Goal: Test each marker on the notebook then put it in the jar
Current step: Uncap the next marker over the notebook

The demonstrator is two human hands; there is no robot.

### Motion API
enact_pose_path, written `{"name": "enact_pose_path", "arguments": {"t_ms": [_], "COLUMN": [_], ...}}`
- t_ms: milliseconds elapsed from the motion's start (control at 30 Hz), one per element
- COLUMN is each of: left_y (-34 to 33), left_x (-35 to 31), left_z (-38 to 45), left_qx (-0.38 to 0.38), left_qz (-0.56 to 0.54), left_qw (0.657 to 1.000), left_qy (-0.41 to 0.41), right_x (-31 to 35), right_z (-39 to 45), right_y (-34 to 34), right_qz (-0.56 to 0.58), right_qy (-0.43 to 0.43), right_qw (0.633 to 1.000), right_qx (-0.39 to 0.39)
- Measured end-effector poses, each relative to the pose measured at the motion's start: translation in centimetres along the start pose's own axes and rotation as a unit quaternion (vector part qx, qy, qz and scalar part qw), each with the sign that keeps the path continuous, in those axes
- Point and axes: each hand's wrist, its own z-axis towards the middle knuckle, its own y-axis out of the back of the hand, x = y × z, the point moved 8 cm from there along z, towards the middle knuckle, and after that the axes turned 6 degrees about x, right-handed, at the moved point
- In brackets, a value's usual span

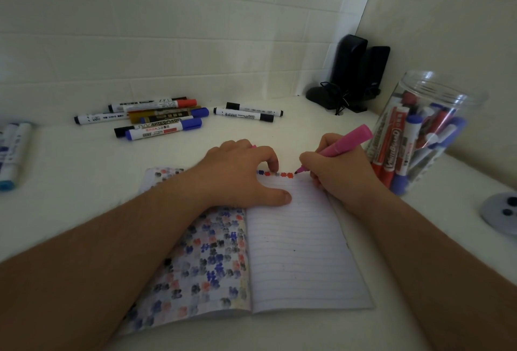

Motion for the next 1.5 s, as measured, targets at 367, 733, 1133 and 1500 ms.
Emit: {"name": "enact_pose_path", "arguments": {"t_ms": [367, 733, 1133, 1500], "left_y": [2.3, 2.8, 3.7, 4.9], "left_x": [0.7, 0.3, -0.2, -0.9], "left_z": [-0.5, -0.7, -1.4, -2.4], "left_qx": [-0.136, -0.158, -0.221, -0.290], "left_qz": [-0.183, -0.216, -0.205, -0.189], "left_qw": [0.973, 0.961, 0.949, 0.933], "left_qy": [-0.035, -0.072, -0.090, -0.099], "right_x": [1.7, 2.7, 3.0, 3.7], "right_z": [-0.6, -1.8, -2.2, -2.4], "right_y": [0.9, -1.2, -1.7, -2.5], "right_qz": [0.074, 0.338, 0.288, 0.387], "right_qy": [0.039, -0.018, -0.023, -0.040], "right_qw": [0.996, 0.937, 0.955, 0.919], "right_qx": [-0.013, 0.091, 0.070, 0.064]}}
